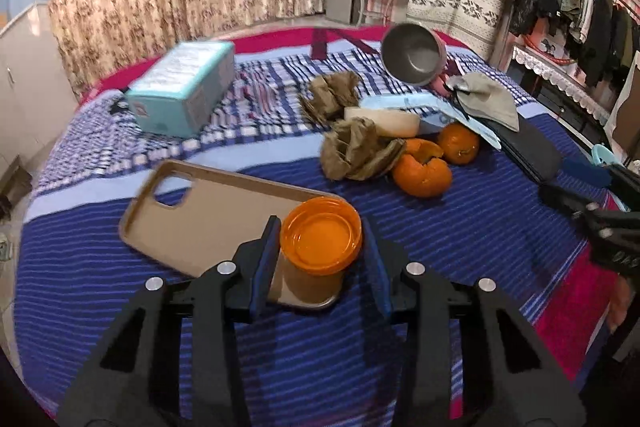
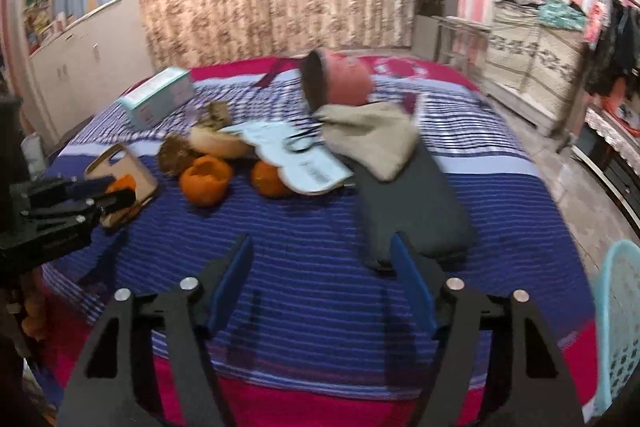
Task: Collect trash
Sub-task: 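Move both tools back over the bed toward the orange lid, then grasp the orange peel with the right tool while the left tool grasps the orange plastic lid, then carry the orange peel and orange lid over the light-blue basket with both tools, then open both tools to drop the lid and peel into the basket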
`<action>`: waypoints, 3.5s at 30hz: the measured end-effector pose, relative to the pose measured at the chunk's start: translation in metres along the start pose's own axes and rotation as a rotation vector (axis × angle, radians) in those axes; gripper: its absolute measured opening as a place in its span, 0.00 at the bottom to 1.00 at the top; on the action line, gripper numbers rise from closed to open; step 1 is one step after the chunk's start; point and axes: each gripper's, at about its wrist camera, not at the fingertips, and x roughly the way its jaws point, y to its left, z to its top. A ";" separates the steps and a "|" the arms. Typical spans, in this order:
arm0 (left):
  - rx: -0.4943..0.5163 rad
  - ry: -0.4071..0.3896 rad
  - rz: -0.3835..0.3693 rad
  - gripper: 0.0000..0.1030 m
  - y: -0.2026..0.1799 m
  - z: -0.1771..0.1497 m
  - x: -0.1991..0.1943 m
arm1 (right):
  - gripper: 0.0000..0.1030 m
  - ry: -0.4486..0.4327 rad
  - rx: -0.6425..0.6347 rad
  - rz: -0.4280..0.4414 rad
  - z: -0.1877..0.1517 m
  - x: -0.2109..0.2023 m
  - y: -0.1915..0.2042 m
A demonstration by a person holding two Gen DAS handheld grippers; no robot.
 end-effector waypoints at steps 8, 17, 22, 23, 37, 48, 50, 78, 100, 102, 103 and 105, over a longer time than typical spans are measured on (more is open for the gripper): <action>-0.046 -0.055 0.130 0.39 0.053 -0.001 -0.029 | 0.54 0.057 -0.078 0.137 0.020 0.036 0.053; -0.099 -0.064 0.167 0.39 0.084 -0.004 -0.040 | 0.36 0.115 -0.090 0.173 0.037 0.079 0.081; -0.096 -0.080 0.165 0.39 0.078 0.001 -0.045 | 0.22 0.088 -0.081 0.199 0.037 0.064 0.073; -0.094 -0.086 0.162 0.39 0.075 0.002 -0.046 | 0.22 0.079 -0.077 0.198 0.035 0.057 0.068; 0.024 -0.145 0.034 0.39 -0.032 0.031 -0.048 | 0.22 -0.072 0.104 -0.029 -0.005 -0.077 -0.068; 0.144 -0.194 -0.054 0.39 -0.147 0.058 -0.043 | 0.22 -0.154 0.246 -0.295 -0.050 -0.143 -0.195; 0.162 -0.204 -0.083 0.39 -0.172 0.063 -0.042 | 0.22 -0.156 0.277 -0.318 -0.058 -0.149 -0.211; 0.431 -0.177 -0.457 0.39 -0.451 0.044 -0.004 | 0.21 -0.188 0.532 -0.438 -0.131 -0.185 -0.332; 0.293 -0.245 -0.276 0.94 -0.389 0.079 0.007 | 0.36 -0.175 0.534 -0.429 -0.107 -0.148 -0.318; 0.268 -0.232 -0.260 0.94 -0.372 0.082 0.006 | 0.60 -0.195 0.519 -0.452 -0.101 -0.149 -0.312; 0.254 -0.229 -0.252 0.94 -0.364 0.082 0.005 | 0.67 -0.203 0.513 -0.459 -0.100 -0.149 -0.309; 0.234 -0.235 -0.231 0.94 -0.347 0.082 0.001 | 0.71 -0.217 0.495 -0.474 -0.096 -0.151 -0.301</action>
